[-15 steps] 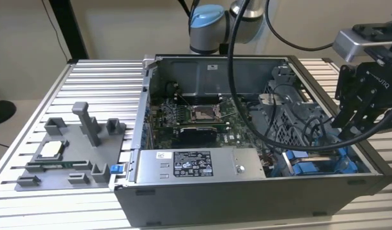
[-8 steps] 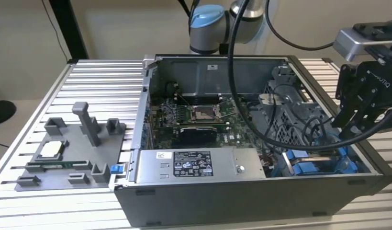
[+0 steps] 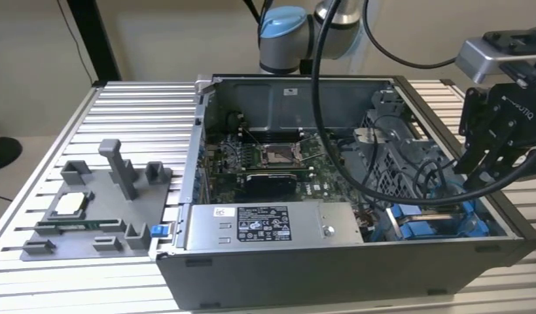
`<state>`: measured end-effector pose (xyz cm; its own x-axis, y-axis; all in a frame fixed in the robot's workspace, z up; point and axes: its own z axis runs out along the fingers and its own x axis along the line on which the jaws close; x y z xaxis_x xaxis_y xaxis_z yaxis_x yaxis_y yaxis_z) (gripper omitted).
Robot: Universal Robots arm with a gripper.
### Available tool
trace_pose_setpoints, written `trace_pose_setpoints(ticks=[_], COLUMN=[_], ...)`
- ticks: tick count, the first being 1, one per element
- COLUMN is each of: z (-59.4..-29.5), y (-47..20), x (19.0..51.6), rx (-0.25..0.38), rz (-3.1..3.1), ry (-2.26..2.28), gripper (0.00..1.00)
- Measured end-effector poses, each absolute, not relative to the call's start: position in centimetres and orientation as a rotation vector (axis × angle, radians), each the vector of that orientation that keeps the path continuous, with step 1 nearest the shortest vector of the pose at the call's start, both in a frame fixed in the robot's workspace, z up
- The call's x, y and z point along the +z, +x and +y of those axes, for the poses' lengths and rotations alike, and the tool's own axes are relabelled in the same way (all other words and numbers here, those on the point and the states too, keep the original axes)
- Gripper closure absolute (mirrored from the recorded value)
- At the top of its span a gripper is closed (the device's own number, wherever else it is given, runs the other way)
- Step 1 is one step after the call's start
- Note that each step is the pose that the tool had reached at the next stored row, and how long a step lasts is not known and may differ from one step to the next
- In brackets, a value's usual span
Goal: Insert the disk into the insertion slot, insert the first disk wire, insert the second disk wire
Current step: 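Insert the second disk wire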
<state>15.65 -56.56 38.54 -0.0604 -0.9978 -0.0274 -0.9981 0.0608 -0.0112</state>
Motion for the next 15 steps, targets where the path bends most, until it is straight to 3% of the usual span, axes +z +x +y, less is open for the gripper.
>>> trace_pose_setpoints(ticks=[15], z=[-56.58], y=[16.65], x=[38.35], rx=[-0.018], rz=[2.194], ry=[-2.175], gripper=[0.0])
